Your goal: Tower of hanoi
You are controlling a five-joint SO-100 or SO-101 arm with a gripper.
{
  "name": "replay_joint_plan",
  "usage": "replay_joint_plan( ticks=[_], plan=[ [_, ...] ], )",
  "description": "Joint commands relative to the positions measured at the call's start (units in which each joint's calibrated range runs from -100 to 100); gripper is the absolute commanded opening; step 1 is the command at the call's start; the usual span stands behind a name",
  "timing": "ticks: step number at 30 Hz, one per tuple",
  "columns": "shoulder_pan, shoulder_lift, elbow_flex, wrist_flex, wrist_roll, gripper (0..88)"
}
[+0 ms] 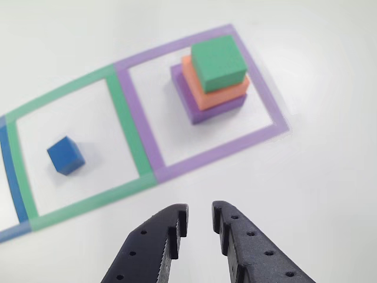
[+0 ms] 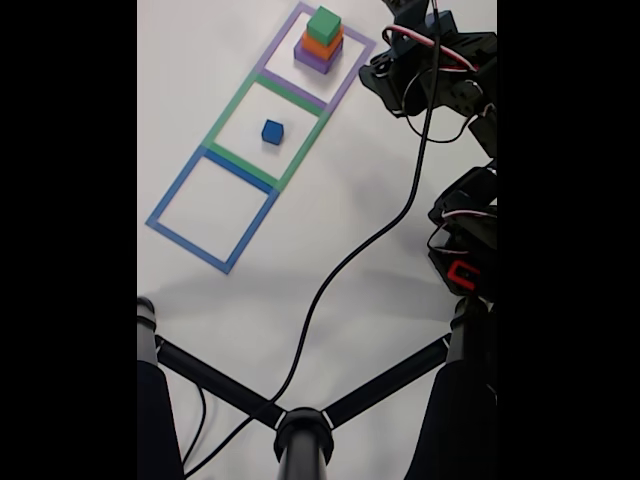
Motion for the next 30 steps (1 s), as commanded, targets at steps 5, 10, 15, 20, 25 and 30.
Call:
replay_joint_plan(
  ticks=[5, 10, 15, 20, 25, 30],
  plan=[
    [4.03, -1.39, -16.53, 15.08, 0.0, 0.1],
    [5.56, -1.39, -18.89, 17.35, 0.0, 0.2],
    [6.93, -2.27, -13.16, 12.9, 0.0, 4.6],
    [9.06, -3.39, -3.62, 3.26, 0.0, 16.7],
    [9.67, -0.59, 1.92, -5.15, 0.0, 25.2],
    [9.14, 1.01, 9.55, -18.51, 0.0, 30.2]
  ],
)
